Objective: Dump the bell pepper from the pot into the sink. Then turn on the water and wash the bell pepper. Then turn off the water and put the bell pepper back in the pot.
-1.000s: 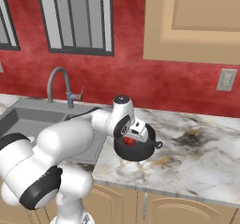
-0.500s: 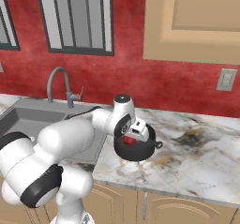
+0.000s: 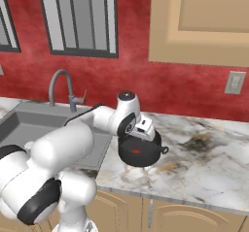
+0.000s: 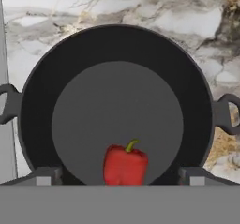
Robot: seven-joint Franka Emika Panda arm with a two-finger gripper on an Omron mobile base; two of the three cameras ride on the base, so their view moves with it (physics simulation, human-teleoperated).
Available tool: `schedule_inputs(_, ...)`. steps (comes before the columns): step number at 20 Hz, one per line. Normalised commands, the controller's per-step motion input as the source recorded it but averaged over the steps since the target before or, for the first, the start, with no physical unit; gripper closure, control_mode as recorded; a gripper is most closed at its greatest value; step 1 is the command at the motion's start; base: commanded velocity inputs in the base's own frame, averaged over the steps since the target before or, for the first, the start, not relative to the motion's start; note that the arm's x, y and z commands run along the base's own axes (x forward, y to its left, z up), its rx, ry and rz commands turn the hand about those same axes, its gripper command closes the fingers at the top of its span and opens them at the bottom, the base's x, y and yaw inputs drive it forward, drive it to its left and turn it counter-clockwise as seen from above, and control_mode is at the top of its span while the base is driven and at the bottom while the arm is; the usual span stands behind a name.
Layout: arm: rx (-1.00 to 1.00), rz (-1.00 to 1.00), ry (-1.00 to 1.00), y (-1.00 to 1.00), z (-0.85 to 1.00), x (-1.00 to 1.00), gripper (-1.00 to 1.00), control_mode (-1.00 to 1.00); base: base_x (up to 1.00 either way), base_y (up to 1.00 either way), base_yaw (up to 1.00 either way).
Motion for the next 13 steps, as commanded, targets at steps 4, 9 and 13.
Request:
schedule_inputs(4, 0.01, 0.0, -0.13, 0.0, 0.74, -0.24, -1.0, -1.0, 0.0, 0.0, 0.0)
schedule_inputs(9, 0.01, 0.0, -0.09, 0.0, 0.71, -0.26, -1.0, -1.0, 0.0, 0.0, 0.0)
schedule_inputs(13, 0.0, 0.0, -0.01, 0.0, 0.57, -0.38, -1.0, -1.0, 0.0, 0.0, 0.0)
